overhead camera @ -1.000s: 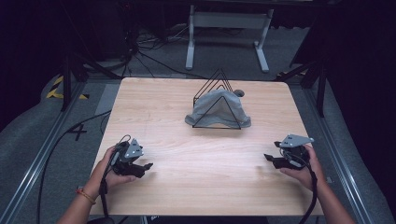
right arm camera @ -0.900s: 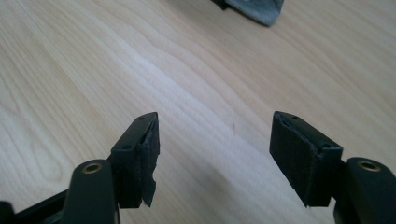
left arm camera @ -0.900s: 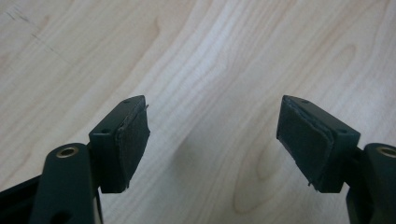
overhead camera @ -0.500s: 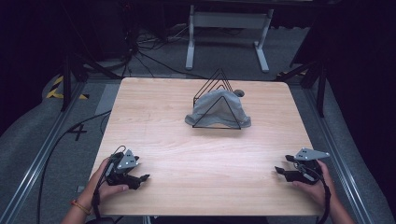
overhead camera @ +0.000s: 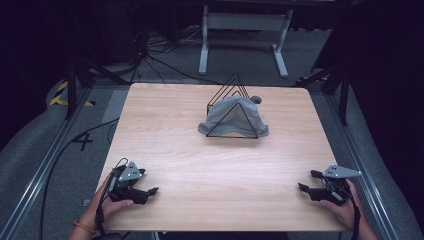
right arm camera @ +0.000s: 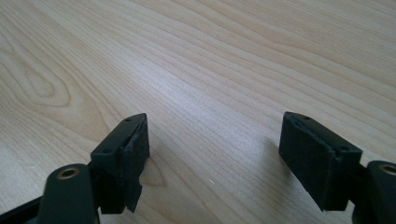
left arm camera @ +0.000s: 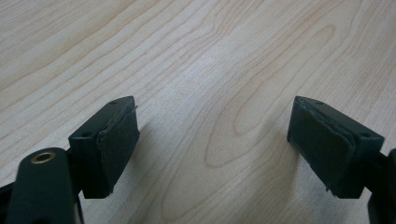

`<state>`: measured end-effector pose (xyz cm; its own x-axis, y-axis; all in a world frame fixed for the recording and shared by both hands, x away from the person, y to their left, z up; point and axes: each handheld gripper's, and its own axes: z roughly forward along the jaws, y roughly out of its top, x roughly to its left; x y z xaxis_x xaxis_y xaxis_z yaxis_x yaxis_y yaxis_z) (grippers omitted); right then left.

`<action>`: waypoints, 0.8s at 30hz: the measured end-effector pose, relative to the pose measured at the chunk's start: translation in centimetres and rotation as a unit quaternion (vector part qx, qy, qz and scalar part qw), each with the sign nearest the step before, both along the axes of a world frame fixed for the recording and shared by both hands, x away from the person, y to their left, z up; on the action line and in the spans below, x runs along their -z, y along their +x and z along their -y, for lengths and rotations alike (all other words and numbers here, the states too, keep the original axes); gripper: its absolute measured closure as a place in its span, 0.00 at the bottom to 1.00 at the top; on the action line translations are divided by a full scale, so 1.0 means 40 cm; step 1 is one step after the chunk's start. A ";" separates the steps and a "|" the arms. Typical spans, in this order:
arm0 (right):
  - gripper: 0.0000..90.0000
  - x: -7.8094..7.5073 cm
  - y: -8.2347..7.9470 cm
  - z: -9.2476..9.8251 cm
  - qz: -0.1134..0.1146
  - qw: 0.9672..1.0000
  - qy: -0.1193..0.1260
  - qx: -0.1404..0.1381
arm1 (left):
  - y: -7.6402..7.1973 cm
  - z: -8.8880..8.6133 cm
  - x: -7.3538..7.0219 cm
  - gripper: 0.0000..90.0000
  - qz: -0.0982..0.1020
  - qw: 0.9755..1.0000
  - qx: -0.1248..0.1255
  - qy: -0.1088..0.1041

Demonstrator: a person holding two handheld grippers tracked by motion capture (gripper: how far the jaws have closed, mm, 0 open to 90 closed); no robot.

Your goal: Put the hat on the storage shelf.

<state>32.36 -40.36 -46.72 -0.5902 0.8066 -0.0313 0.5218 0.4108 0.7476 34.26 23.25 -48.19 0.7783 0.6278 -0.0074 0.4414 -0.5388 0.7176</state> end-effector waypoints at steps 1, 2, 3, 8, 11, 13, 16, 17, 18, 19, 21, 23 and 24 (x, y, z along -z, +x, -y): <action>0.28 0.000 0.000 0.000 0.000 1.000 0.000 0.000 | -0.001 0.000 0.000 0.19 0.000 1.000 -0.004 0.000; 0.28 0.000 0.000 0.000 0.000 1.000 0.000 0.001 | -0.001 0.000 0.001 0.18 -0.002 1.000 -0.007 -0.002; 0.27 0.000 0.000 0.000 0.000 1.000 0.000 0.001 | -0.001 0.000 0.001 0.18 -0.002 1.000 -0.008 -0.002; 0.26 0.000 0.001 0.000 -0.002 1.000 0.000 0.009 | 0.000 0.000 0.001 0.17 -0.002 1.000 -0.009 0.000; 0.26 0.000 0.002 0.000 -0.002 1.000 0.000 0.014 | -0.001 0.000 0.001 0.17 -0.003 1.000 -0.010 0.000; 0.26 0.000 0.003 0.001 -0.001 1.000 -0.001 0.016 | 0.000 0.000 0.001 0.17 -0.001 1.000 -0.010 0.000; 0.26 0.000 0.004 0.001 -0.001 1.000 0.000 0.018 | 0.000 0.000 0.001 0.17 -0.003 1.000 -0.011 0.000; 0.26 0.000 0.004 0.001 -0.002 1.000 0.001 0.019 | 0.000 0.000 0.001 0.17 -0.003 1.000 -0.011 0.000; 0.26 0.000 0.005 0.001 -0.001 1.000 0.000 0.018 | 0.000 0.000 0.001 0.17 -0.002 1.000 -0.010 0.000; 0.26 0.000 0.005 0.001 -0.001 1.000 0.000 0.018 | 0.000 0.000 0.001 0.17 -0.002 1.000 -0.010 0.000; 0.26 0.000 0.004 0.001 -0.002 1.000 0.001 0.019 | 0.000 0.000 0.000 0.16 -0.002 1.000 -0.010 0.000; 0.26 0.000 0.004 0.001 -0.002 1.000 0.000 0.019 | 0.000 0.000 0.000 0.16 -0.002 1.000 -0.010 0.000; 0.26 0.000 0.004 0.001 -0.002 1.000 0.000 0.019 | 0.000 0.000 0.000 0.16 -0.002 1.000 -0.010 0.000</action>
